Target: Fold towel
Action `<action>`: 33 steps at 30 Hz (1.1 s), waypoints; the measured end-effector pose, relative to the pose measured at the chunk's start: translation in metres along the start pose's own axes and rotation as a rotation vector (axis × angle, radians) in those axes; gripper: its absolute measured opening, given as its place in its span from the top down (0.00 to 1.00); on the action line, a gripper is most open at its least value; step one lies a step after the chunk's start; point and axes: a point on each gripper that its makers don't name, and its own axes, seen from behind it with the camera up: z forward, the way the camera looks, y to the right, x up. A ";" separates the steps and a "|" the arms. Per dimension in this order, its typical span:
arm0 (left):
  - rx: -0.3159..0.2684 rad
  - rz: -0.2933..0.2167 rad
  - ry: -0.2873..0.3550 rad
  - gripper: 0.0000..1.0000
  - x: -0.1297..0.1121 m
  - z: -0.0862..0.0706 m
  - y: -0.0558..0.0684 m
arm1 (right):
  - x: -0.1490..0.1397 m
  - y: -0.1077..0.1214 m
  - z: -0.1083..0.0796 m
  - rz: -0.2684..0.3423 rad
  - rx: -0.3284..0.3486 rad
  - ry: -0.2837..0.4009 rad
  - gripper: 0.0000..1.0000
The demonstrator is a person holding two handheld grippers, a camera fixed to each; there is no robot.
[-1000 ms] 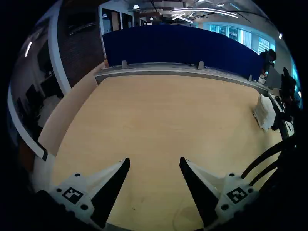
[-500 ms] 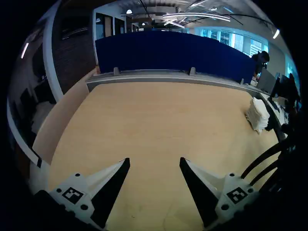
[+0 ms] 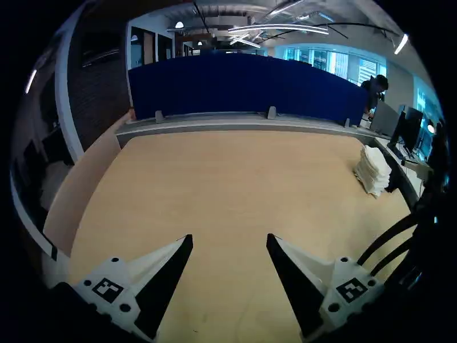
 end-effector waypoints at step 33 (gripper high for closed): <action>0.048 -0.065 0.544 0.04 0.125 -0.001 -0.018 | 0.066 -0.099 -0.004 0.016 -0.026 0.321 0.01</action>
